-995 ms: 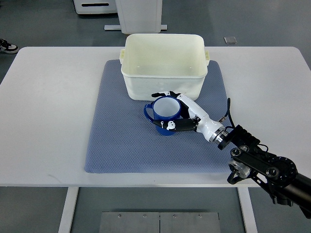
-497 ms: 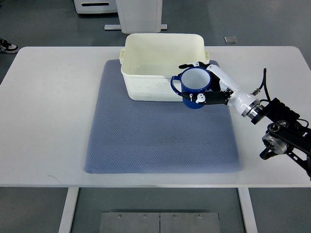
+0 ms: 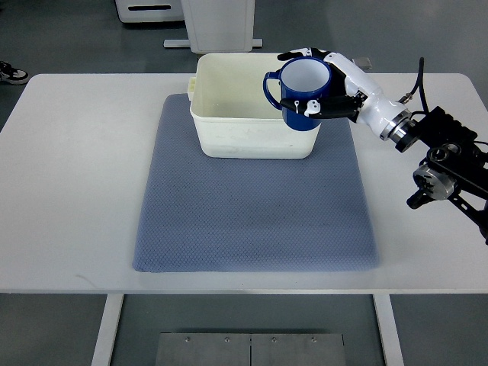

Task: Place cup in box with right hand
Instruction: 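Lift the blue mug with the right hand over the cream box, then lower the mug into the box and open the right hand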

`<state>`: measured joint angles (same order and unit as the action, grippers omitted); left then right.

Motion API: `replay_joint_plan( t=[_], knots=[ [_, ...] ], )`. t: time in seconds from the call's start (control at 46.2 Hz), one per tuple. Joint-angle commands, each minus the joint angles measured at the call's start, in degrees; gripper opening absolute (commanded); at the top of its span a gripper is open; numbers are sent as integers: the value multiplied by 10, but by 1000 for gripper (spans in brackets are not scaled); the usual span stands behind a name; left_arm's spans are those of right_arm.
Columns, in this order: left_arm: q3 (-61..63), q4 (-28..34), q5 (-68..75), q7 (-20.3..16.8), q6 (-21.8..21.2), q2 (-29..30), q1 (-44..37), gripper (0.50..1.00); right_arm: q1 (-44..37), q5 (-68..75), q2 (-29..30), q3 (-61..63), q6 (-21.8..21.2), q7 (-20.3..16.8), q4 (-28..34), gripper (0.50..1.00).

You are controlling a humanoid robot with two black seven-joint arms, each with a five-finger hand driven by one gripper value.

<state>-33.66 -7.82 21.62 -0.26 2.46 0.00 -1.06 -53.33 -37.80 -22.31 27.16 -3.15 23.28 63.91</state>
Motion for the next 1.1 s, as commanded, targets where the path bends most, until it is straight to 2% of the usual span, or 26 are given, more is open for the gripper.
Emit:
replay_joint_plan(
  t=[0.0, 0.065, 0.216, 0.519, 0.843, 1.081],
  knots=[
    [0, 0, 0, 0, 0, 0, 0, 1000, -13, 2, 21, 0, 4, -11, -16, 500],
    [0, 0, 0, 0, 0, 0, 0, 1000, -23, 2, 40, 0, 7, -18, -33, 500],
    [0, 0, 0, 0, 0, 0, 0, 1000, -36, 2, 80, 0, 42, -34, -65, 500],
    [0, 0, 0, 0, 0, 0, 0, 1000, -58, 2, 159, 2, 75, -39, -163, 500],
    [0, 0, 0, 0, 0, 0, 0, 1000, -75, 2, 216, 2, 82, -39, -278, 500],
    [0, 0, 0, 0, 0, 0, 0, 1000, -77, 2, 222, -2, 88, -39, -288, 500]
  ],
)
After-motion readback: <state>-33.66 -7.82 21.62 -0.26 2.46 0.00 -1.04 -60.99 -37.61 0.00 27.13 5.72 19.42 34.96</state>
